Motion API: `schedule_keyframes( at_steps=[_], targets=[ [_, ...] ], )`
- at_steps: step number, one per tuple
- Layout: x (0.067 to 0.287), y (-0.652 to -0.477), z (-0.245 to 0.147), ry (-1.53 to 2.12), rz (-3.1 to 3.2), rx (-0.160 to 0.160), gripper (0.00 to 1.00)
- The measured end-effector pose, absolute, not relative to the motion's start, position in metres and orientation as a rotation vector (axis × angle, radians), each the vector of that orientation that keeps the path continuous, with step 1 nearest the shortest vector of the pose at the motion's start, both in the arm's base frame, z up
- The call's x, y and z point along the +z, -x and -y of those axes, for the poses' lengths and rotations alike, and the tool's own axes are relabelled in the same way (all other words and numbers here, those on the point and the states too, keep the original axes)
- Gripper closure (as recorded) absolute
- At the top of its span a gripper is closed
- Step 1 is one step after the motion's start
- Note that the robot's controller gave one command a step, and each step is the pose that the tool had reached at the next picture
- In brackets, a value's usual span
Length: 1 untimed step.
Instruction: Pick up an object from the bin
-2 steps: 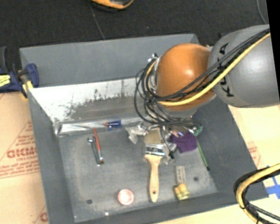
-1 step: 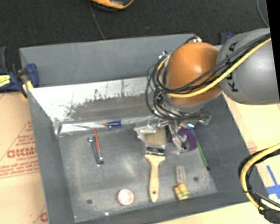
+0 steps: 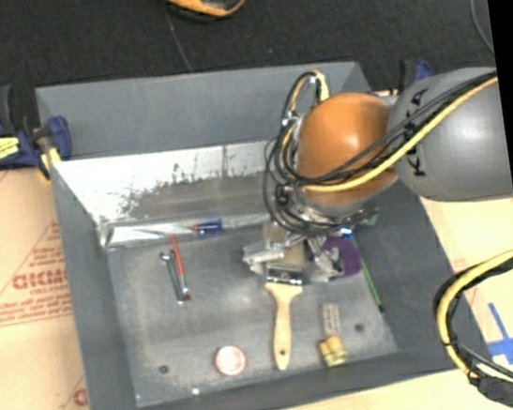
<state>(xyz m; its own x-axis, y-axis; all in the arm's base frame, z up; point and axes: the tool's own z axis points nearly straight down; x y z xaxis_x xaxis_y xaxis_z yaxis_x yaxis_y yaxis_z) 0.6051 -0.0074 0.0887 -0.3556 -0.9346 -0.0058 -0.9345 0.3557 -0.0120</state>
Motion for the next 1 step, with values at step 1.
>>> schedule_keyframes(
  at_steps=[1],
  targets=[
    [0.0738, -0.6072, -0.0025, 1.942, -2.446, -0.018, 1.00]
  ],
)
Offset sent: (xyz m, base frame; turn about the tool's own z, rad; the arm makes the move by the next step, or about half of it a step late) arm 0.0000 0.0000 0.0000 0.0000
